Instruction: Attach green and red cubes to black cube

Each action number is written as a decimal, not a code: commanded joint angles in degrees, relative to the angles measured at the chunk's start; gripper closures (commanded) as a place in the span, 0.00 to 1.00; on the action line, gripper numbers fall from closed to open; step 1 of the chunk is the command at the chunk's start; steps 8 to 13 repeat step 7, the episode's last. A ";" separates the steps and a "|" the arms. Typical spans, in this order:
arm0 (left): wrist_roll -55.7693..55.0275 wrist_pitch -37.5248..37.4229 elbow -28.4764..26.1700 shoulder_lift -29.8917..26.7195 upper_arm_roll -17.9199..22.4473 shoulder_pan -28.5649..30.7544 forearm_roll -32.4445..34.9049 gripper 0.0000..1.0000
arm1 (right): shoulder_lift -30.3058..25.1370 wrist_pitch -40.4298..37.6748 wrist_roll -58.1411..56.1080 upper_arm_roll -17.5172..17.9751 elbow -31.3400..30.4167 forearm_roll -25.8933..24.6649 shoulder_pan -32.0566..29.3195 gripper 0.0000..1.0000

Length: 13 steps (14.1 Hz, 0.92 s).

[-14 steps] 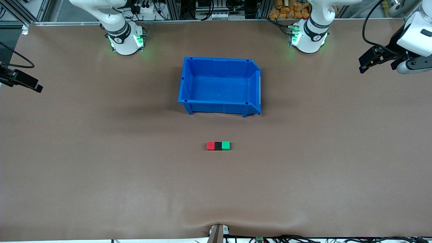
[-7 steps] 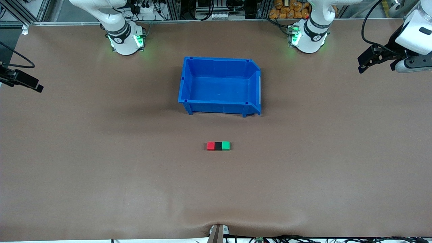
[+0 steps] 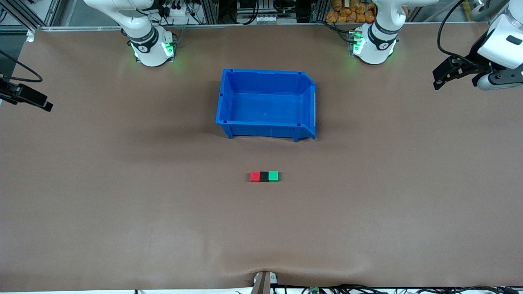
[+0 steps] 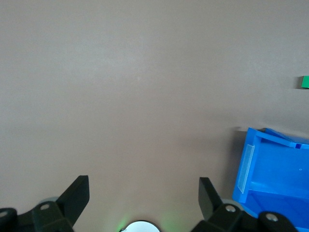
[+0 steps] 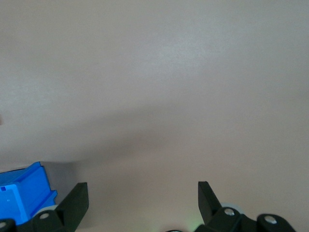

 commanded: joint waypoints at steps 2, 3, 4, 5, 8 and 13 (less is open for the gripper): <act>0.47 0.07 0.40 0.01 0.12 0.22 -0.80 0.00 | 0.27 -0.77 -0.43 0.93 0.74 0.88 -1.57 0.00; 0.47 0.07 0.40 0.01 0.12 0.40 -0.80 0.00 | 0.44 -0.77 -0.43 0.84 0.74 0.88 -1.48 0.00; 0.39 0.07 0.40 -0.08 0.12 0.49 -0.80 0.00 | 0.62 -0.77 -0.43 0.84 0.82 0.88 -1.40 0.00; 0.39 0.07 0.40 0.01 0.12 0.57 -0.80 0.00 | 0.62 -0.77 -0.34 0.84 0.82 0.88 -1.40 0.00; 0.30 0.07 0.40 0.10 0.12 1.45 -0.97 0.00 | 0.53 -0.77 -0.43 0.93 0.82 0.88 -1.40 0.00; 0.30 0.07 0.40 0.10 0.12 1.45 -0.97 0.00 | 0.53 -0.77 -0.43 0.93 0.82 0.88 -1.40 0.00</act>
